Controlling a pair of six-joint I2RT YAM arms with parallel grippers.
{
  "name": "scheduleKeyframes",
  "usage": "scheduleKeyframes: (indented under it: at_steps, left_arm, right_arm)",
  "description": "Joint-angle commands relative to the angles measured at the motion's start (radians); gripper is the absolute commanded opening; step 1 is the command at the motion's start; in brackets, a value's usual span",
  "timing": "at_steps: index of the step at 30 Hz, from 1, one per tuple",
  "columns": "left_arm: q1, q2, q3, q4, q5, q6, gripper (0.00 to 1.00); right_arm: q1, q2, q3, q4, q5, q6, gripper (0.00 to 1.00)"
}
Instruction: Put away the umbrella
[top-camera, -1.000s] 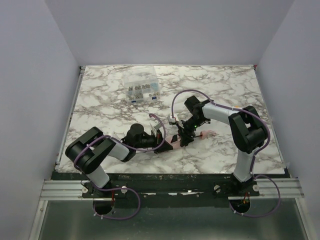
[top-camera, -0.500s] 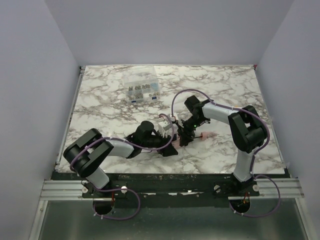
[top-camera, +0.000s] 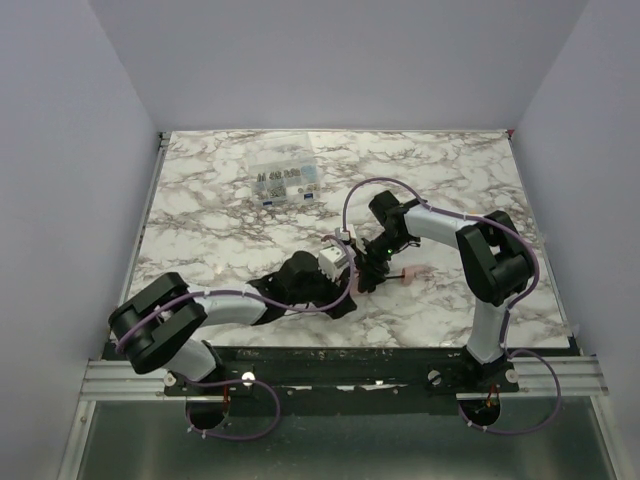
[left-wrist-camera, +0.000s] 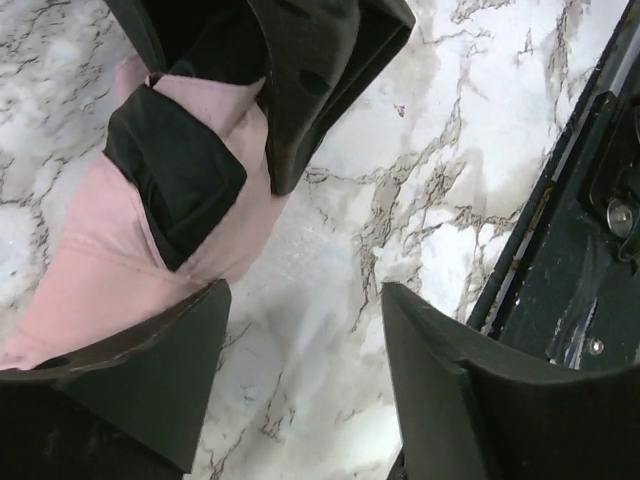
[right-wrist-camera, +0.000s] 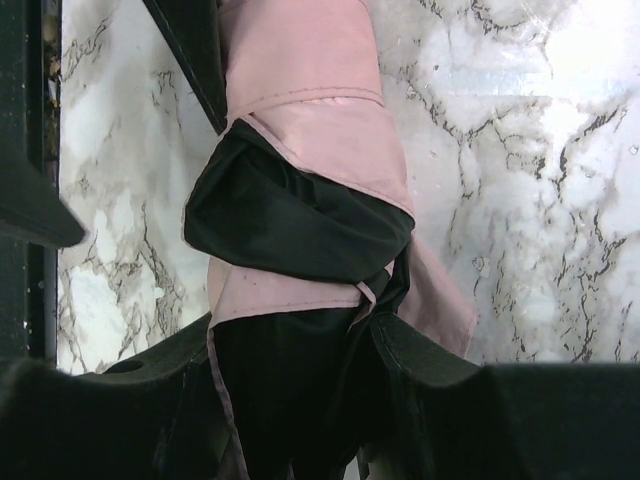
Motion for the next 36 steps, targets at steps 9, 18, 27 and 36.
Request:
scheduleKeyframes:
  at_steps: [9,18,27,36]
  left_arm:
    - [-0.067,-0.483,-0.129,-0.071,-0.303,0.091,0.91]
    - [0.064,-0.603,-0.301,0.126,-0.061,-0.107,0.97]
    - [0.121,-0.449,-0.280,0.089,-0.102,-0.092,0.96]
    - [0.144,-0.402,-0.164,-0.079,-0.070,0.006,0.97]
  right_arm:
    - [0.023,0.148,-0.117,-0.071,0.263,-0.014,0.01]
    - [0.023,0.135,-0.121,-0.075,0.262,-0.032,0.01]
    - [0.023,-0.110,-0.244,0.122,0.418,-0.082,0.20]
    - [0.022,-0.268,-0.158,0.014,0.349,-0.141,0.77]
